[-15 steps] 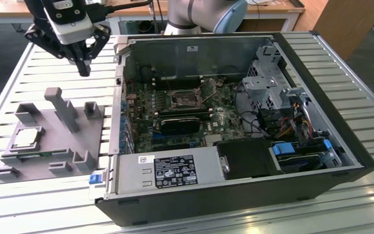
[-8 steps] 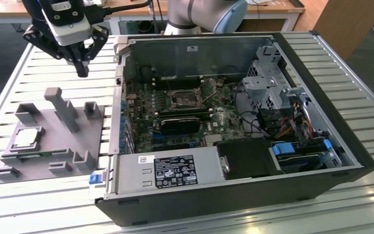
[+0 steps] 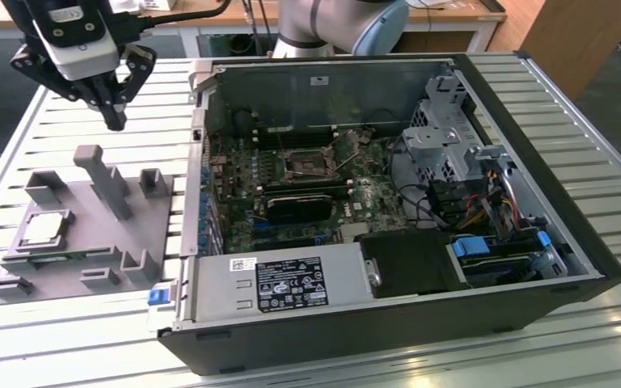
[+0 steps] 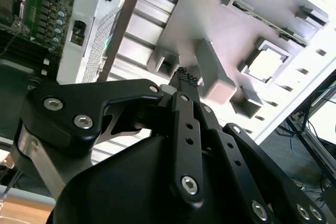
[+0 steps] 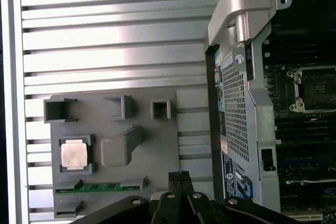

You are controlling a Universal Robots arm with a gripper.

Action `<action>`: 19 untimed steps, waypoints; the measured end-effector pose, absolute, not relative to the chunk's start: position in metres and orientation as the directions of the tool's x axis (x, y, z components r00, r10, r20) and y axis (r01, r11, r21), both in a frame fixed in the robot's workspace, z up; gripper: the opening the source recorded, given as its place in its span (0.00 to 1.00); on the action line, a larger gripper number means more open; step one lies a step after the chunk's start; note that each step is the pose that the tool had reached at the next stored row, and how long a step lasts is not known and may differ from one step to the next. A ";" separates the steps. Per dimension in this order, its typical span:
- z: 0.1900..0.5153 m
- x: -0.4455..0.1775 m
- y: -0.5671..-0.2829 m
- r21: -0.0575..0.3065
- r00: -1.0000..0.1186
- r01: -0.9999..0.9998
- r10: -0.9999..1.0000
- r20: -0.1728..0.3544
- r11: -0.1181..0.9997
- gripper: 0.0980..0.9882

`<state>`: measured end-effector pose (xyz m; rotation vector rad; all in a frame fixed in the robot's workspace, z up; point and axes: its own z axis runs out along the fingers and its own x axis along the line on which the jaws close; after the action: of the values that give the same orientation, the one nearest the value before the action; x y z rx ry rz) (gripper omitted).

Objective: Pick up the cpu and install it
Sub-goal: 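Reach for the cpu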

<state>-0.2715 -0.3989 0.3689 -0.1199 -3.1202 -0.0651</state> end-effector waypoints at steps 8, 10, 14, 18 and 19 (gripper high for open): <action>0.366 -0.287 -0.399 0.041 -0.997 0.077 0.076 0.022 0.996 0.01; 0.366 -0.290 -0.399 0.041 -0.997 0.077 0.076 0.023 0.996 0.01; 0.364 -0.295 -0.399 0.041 -0.997 0.077 0.076 0.025 0.996 0.01; 0.363 -0.302 -0.399 0.040 -0.997 0.077 0.076 0.027 0.996 0.01; 0.363 -0.304 -0.399 0.040 -0.997 0.077 0.076 0.027 0.996 0.01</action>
<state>-0.3042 -0.3990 0.3625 -0.1197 -3.1134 -0.0646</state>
